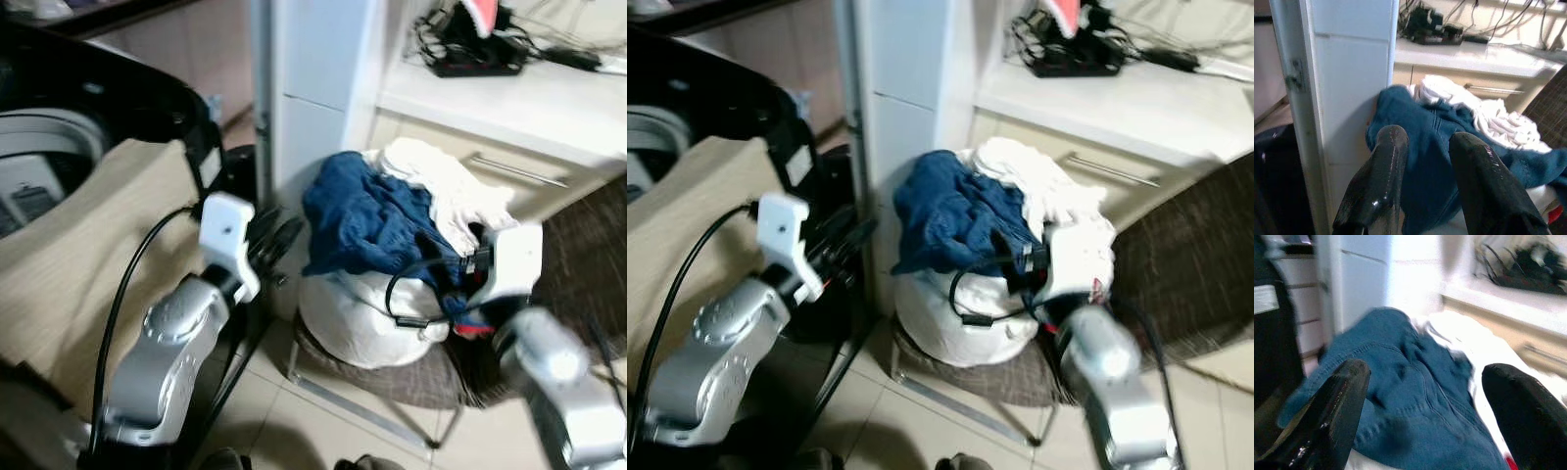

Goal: Clothes washing

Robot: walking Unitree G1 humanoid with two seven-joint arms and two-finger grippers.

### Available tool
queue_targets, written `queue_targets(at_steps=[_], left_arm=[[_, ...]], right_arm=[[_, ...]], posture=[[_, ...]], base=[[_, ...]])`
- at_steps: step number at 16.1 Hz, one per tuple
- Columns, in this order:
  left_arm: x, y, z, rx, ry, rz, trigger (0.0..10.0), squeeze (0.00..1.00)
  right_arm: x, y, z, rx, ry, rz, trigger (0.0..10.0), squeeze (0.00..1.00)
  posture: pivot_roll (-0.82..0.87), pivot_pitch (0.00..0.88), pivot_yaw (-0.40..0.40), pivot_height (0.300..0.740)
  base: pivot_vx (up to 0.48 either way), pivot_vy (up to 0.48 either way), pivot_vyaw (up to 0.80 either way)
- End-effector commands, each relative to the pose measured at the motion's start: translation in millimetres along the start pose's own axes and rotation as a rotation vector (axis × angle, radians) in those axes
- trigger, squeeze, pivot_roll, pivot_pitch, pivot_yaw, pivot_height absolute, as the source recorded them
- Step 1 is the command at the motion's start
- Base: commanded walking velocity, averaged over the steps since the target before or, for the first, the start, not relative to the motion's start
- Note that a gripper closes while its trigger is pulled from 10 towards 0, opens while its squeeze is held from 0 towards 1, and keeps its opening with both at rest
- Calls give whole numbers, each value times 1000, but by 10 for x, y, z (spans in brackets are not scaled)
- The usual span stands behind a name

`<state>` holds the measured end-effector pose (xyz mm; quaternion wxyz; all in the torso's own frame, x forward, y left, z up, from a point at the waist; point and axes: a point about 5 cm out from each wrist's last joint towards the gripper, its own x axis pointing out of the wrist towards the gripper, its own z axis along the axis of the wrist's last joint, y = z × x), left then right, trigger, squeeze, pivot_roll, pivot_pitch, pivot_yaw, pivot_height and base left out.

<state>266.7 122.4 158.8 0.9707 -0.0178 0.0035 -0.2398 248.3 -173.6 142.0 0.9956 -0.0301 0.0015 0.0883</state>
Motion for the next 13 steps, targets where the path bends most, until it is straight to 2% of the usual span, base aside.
queue_targets(at_steps=[1,2,5,10,13], left_arm=[[6,-10,36,22,-32,27,10000,0],[2,-14,55,24,-58,52,10000,0],[17,-86,49,41,-56,34,10000,0],[55,-126,66,36,-74,33,10000,0],[60,-120,70,37,-76,38,10000,0]], right_arm=[[-23,-22,152,-7,-45,-55,10000,0],[-52,6,177,26,-43,-92,10000,0],[-49,11,161,12,-36,-103,10000,0],[-4,52,218,-12,-31,-56,10000,0],[14,32,220,21,-28,-52,10000,0]], posture=[[-84,72,-49,740],[-84,71,-50,740],[-85,71,-51,740],[-84,66,-61,740],[-84,64,-61,740]], base=[[0,0,0],[0,0,0],[276,0,0],[394,0,733],[415,0,0]])
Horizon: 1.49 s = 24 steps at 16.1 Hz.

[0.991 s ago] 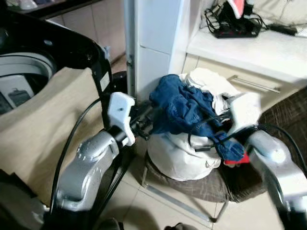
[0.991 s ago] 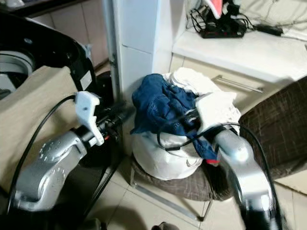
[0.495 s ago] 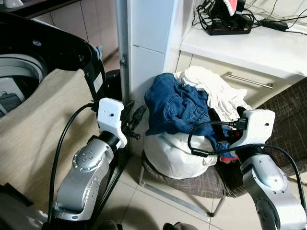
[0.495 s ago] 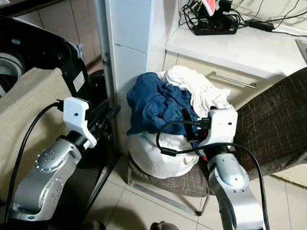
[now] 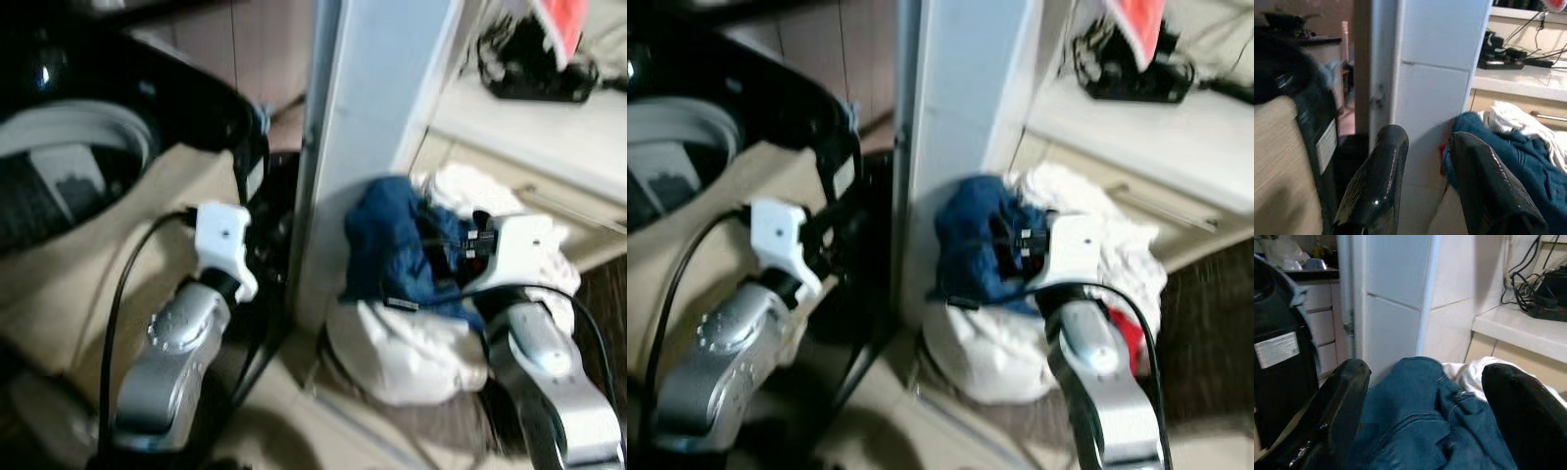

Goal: Clothes washing

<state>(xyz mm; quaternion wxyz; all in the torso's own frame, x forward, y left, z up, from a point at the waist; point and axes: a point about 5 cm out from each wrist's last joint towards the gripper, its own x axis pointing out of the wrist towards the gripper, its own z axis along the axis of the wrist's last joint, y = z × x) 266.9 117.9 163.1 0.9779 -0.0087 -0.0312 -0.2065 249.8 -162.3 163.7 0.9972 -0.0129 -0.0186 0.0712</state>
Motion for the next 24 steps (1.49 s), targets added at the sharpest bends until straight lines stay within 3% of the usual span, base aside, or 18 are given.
queue_targets(at_steps=[1,4,7,13,14,17,18,19,21,22,23,24], left_arm=[[35,-81,28,1,-13,-28,10000,0],[27,-50,11,-14,6,7,10000,0],[-8,17,10,-23,2,25,10000,0],[-32,26,9,-8,15,-19,10000,0],[-37,24,2,-10,23,-27,10000,0],[-38,19,-3,-17,39,-60,10000,0],[-54,-2,-20,-25,64,-127,10000,0],[-71,-15,-30,-21,80,-174,10000,0],[-169,-55,-54,5,112,-346,10000,0],[-193,-67,-59,-3,123,-381,10000,0],[-252,-96,-65,6,145,-467,10000,0],[-275,-107,-74,22,159,-501,10000,0]], right_arm=[[-13,-59,-1,-11,15,-8,10000,0],[-10,-1,-6,-9,26,40,10000,0],[-30,47,-16,-92,55,175,10000,0],[-25,-28,12,-183,138,345,10000,0],[-28,-68,34,-211,168,393,10000,1000],[-82,-151,60,-276,277,529,10000,1000],[-212,-187,54,-377,440,699,10000,1000],[-252,-206,47,-430,497,745,10000,1000],[-247,-251,-33,-505,571,747,10000,1000],[-232,-265,-75,-533,581,737,10000,1000],[-143,-312,-186,-611,582,666,10000,1000],[-87,-341,-231,-643,578,619,10000,0]], posture=[[-84,64,-61,740],[-80,63,-63,740],[-78,62,-64,740],[-74,53,-63,740],[-73,50,-62,740],[-73,45,-61,740],[-72,41,-62,740],[-74,39,-61,740],[-78,36,-59,740],[-77,33,-59,740],[-75,36,-59,740],[-74,35,-60,740]], base=[[416,0,0],[274,0,0],[0,0,0],[0,0,0],[0,0,0],[0,0,0],[0,0,0],[0,0,0],[0,0,0],[0,0,0],[0,0,0],[0,0,0]])
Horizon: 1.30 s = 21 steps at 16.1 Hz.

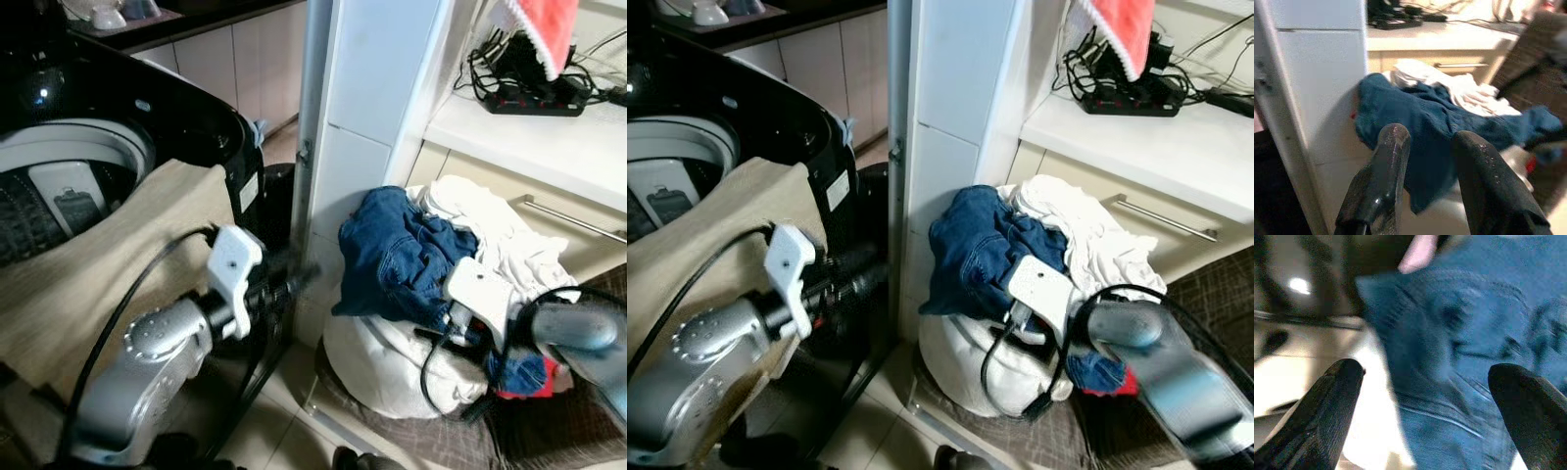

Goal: Clothes washing

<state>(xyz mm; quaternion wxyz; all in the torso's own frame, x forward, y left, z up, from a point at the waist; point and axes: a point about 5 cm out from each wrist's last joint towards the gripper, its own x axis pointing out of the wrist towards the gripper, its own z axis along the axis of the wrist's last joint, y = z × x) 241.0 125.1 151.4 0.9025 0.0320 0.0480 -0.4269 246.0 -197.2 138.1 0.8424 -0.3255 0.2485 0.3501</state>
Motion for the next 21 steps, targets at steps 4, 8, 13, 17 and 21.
queue_targets(at_steps=[4,8,13,17,21], left_arm=[[24,-92,-20,21,31,-56,10000,0],[144,-20,-6,-4,6,100,10000,0],[222,48,78,-48,-94,296,10000,0],[261,-56,78,-36,-91,176,10000,0],[260,-94,103,-25,-96,114,10000,0]], right_arm=[[227,-89,-112,-38,6,-74,10000,0],[368,-181,-184,-29,-33,-130,10000,0],[190,-210,135,180,-286,-280,10000,0],[247,-170,-92,62,-115,-205,10000,0],[218,-302,-247,32,10,-217,7255,0]], posture=[[-70,44,-60,740],[-58,48,-64,740],[-66,54,-61,740],[-78,49,-51,740],[-70,45,-63,740]], base=[[0,0,0],[0,0,0],[0,0,0],[0,0,0],[0,0,0]])
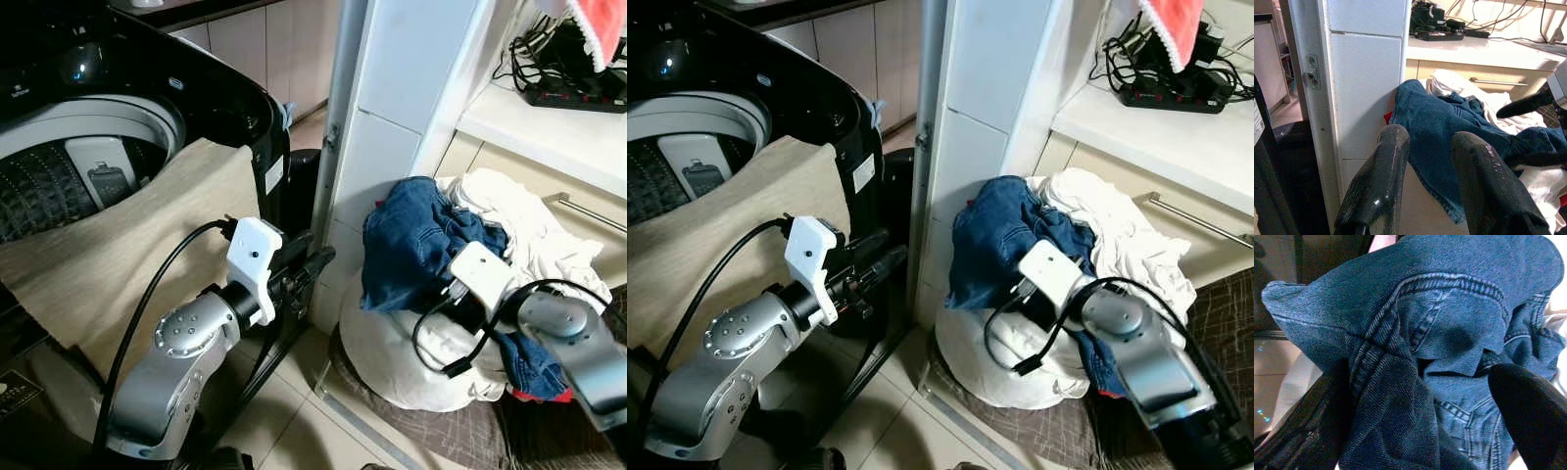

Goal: Clothes washing

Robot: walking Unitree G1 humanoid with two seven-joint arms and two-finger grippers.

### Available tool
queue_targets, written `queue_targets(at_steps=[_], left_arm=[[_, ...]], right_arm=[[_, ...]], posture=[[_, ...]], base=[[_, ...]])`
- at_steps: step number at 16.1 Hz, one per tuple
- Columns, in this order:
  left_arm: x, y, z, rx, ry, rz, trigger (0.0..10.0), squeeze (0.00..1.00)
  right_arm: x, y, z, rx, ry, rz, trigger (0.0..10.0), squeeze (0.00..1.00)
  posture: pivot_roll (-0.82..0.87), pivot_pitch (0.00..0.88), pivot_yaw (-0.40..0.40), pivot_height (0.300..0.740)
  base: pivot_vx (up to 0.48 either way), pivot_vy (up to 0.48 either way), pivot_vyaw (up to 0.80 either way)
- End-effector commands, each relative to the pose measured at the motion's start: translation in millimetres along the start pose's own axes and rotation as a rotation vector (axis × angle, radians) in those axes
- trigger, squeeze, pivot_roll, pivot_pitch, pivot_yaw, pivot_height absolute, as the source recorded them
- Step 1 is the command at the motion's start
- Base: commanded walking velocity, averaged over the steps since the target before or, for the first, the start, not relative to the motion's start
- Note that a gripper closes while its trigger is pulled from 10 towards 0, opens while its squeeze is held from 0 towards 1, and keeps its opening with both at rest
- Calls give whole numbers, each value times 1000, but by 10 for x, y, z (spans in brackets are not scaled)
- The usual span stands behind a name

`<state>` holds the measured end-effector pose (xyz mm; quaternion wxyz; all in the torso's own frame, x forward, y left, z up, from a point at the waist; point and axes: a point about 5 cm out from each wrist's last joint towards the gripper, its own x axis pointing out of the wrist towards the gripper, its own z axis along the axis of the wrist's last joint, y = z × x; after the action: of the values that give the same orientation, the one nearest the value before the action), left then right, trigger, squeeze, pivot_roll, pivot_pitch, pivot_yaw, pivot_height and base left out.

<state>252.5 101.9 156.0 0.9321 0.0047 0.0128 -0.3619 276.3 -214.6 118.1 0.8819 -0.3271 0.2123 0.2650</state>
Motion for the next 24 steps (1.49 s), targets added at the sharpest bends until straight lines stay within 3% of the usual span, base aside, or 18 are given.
queue_targets(at_steps=[1,2,5,17,18,21,22,24], left_arm=[[3,-43,36,8,-14,-39,10000,0],[-10,-60,44,2,-19,-61,10000,0],[-68,-154,42,-2,-4,-191,10000,0],[-71,-105,27,20,28,-213,10000,0],[-65,-100,32,18,28,-212,10000,0],[-49,-76,55,18,17,-191,10000,0],[-30,-56,69,21,9,-176,10000,0],[-5,-39,92,14,-6,-160,10000,0]], right_arm=[[-19,-98,-38,-4,30,-34,2235,0],[-23,-113,-36,-2,29,-34,0,0],[-28,-115,-55,-7,45,12,0,0],[-87,-138,-144,67,99,65,0,0],[-96,-160,-95,190,39,64,0,0],[-153,-283,54,343,-78,38,0,0],[-225,-420,184,422,-179,13,0,0],[-311,-546,288,496,-258,11,0,0]], posture=[[-70,44,-64,740],[-69,43,-64,740],[-70,38,-65,740],[-73,36,-54,740],[-73,34,-54,740],[-75,32,-51,740],[-79,30,-46,740],[-83,29,-43,740]], base=[[0,0,0],[0,0,0],[0,0,0],[0,0,0],[0,0,0],[0,0,0],[0,0,0],[0,0,0]])
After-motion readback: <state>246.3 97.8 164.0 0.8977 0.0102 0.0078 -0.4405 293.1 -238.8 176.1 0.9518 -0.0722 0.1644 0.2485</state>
